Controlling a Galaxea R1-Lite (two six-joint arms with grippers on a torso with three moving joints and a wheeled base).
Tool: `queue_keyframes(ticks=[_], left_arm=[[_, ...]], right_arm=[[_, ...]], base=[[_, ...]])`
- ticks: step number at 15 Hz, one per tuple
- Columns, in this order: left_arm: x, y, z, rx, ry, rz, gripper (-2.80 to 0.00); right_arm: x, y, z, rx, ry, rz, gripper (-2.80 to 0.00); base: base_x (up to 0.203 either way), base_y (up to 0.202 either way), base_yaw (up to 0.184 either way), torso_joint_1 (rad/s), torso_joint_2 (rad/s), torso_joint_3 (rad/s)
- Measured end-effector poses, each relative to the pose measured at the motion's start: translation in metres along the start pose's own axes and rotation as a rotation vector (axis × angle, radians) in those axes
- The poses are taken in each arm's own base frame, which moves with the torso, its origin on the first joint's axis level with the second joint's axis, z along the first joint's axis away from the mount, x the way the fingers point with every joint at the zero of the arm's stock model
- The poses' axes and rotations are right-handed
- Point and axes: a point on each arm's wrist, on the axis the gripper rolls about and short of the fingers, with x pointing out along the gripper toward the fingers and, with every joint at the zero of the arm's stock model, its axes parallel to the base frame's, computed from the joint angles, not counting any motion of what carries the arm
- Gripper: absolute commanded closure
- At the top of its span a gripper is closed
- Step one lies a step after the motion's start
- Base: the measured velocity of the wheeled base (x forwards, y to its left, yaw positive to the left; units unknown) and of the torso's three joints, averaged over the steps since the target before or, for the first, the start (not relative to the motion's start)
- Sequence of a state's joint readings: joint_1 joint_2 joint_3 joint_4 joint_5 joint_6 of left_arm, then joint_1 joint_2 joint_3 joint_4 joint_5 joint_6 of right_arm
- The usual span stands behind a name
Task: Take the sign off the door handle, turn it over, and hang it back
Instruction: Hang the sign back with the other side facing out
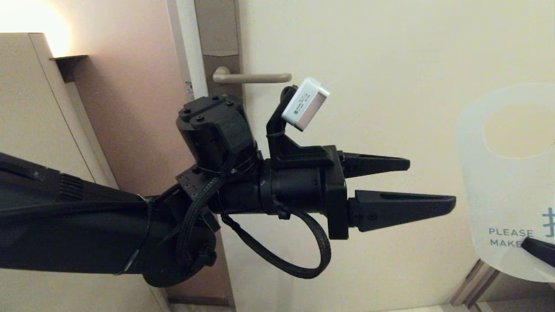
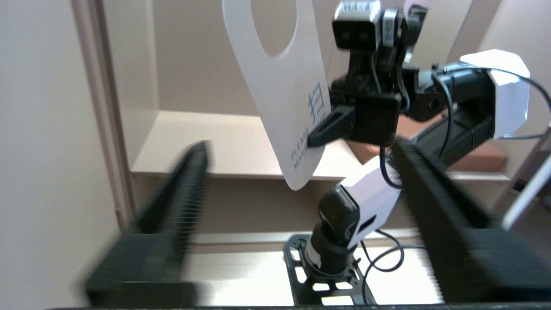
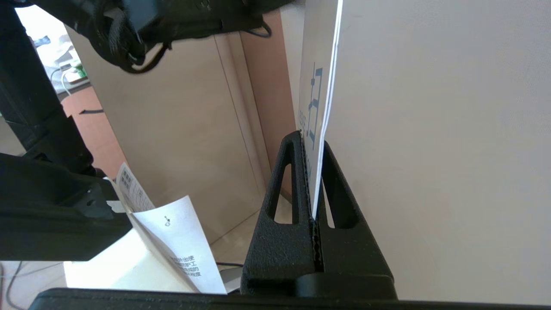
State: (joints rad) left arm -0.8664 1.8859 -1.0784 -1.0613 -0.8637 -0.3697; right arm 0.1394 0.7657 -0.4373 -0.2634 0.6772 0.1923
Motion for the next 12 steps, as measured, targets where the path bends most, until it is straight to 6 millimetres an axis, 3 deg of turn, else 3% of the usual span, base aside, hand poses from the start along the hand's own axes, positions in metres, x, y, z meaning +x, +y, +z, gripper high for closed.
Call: queue_keyframes(ticks=[5,9,12], left_arm=[[-0.025,-0.012,0.009,0.009,-0.015,0.069,0.0],[-0.067,-0.025,0.009,0.09,-0.01,0.233,0.0],[-0.106,-0.036,0.002,0.177,0.052,0.452,0.0]], right_arm=[[-0.002,0.001,-0.003,-0.003,-0.001,-0.002,0.0],[-0.003,0.002,-0.003,-0.008,-0.004,-0.004,0.0],[-0.003,0.002,-0.003,-0.011,-0.006,-0.004,0.0]], base=[[0.0,0.0,0.0,0.0,0.0,0.0],[0.0,0.0,0.0,0.0,0.0,0.0],[0.0,0.0,0.0,0.0,0.0,0.0]])
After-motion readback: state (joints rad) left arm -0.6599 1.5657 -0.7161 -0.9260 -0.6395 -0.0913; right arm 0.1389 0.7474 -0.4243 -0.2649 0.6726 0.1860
